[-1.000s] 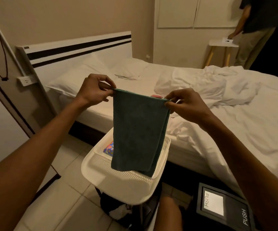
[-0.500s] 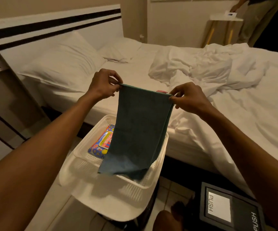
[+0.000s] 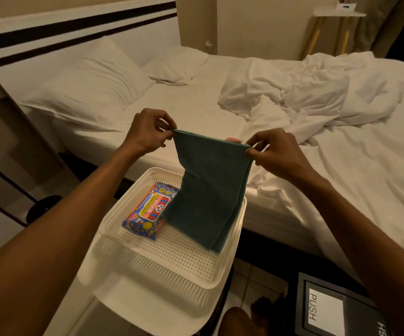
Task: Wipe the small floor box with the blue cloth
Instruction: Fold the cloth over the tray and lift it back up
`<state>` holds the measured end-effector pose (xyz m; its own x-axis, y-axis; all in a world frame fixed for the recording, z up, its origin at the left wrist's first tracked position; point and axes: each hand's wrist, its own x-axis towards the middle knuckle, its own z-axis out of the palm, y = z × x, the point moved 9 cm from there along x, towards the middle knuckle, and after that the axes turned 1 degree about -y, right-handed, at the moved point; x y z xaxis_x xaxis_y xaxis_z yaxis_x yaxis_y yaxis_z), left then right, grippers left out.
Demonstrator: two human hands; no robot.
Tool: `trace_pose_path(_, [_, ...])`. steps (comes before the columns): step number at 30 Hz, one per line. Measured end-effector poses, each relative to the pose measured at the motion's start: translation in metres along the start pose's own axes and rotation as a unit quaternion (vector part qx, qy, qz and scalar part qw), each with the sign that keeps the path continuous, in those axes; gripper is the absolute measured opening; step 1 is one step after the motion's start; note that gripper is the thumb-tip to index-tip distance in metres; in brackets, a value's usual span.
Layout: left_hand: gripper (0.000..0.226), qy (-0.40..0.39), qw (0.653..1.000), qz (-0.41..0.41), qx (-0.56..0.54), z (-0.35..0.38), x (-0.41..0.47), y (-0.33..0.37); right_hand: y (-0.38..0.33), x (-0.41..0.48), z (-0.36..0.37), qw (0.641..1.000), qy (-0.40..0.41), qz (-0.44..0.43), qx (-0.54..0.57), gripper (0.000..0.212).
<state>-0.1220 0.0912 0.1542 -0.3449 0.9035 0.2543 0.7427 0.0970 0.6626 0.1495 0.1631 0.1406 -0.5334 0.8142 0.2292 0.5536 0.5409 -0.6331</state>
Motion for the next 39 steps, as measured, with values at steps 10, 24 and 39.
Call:
trace_pose_path(10, [0.038, -0.211, 0.958, -0.051, 0.186, 0.087, -0.135, -0.131, 0.014, -0.100, 0.161, 0.966, -0.195, -0.102, -0.136, 0.013])
trace_pose_path(24, [0.023, -0.096, 0.980, -0.156, 0.081, 0.116, -0.082, -0.147, 0.044, -0.065, 0.155, 0.979, -0.125, -0.038, -0.155, 0.022])
trace_pose_path(39, [0.062, -0.117, 0.949, -0.281, 0.089, 0.150, -0.057, -0.171, 0.066, -0.033, 0.171, 0.888, -0.173, -0.002, -0.427, 0.028])
